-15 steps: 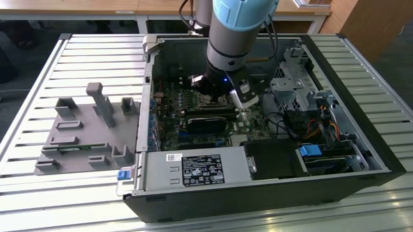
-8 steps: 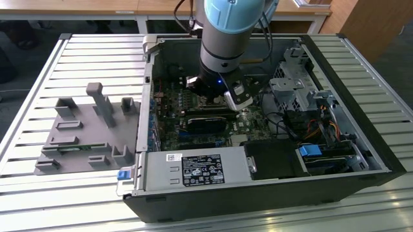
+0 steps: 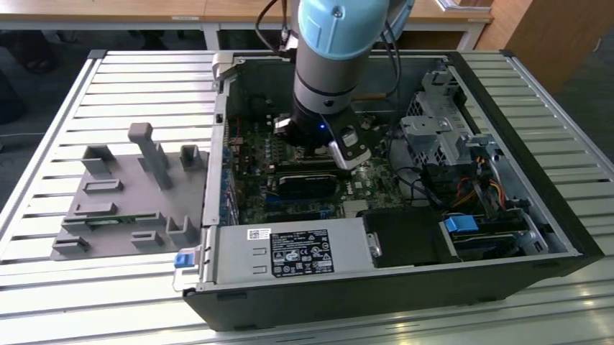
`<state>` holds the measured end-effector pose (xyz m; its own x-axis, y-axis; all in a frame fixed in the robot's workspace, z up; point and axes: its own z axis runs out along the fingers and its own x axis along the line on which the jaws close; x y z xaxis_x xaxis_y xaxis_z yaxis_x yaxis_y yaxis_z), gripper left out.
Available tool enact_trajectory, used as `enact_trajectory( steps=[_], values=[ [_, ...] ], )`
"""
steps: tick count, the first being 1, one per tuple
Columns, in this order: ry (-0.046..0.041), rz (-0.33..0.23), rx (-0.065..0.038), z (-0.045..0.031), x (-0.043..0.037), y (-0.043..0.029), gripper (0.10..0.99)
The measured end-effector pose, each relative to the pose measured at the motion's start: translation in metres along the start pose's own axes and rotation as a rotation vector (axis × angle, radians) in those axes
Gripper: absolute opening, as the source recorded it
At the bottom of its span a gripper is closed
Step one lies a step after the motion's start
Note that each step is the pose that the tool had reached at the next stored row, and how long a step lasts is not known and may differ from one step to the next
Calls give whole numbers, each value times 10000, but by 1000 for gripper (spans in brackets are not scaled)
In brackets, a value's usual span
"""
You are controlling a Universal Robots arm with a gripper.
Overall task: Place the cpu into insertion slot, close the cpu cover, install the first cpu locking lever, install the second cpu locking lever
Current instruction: 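Install the second cpu locking lever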
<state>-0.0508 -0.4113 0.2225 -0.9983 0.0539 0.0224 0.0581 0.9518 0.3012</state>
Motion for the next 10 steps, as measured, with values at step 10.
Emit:
enact_trajectory(
  steps=[10],
  values=[
    [4,20,-193,46,65,-67,106]
  ],
)
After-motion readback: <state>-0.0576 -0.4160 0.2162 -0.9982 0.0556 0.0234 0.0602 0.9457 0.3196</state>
